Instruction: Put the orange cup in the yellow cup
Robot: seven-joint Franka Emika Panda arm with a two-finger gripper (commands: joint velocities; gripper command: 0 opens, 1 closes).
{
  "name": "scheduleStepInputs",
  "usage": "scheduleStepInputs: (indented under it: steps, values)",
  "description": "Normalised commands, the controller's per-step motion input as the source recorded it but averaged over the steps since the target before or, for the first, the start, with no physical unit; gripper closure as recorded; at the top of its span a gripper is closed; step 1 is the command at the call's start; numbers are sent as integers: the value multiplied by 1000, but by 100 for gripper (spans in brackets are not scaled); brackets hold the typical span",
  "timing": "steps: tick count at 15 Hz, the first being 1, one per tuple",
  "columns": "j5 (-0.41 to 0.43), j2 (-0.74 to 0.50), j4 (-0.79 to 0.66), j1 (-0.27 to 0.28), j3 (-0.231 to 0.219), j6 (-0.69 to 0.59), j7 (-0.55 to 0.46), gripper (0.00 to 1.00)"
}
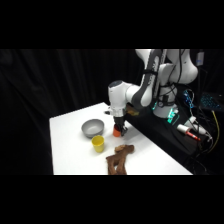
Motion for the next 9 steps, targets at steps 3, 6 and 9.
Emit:
scheduleStepInputs:
  steps: [3,6,9]
  values:
    - [-13,93,107,-15,45,72,98,97]
    - [-78,48,91,27,18,38,141,95]
    - [-196,-78,81,85,-61,-96,225,95]
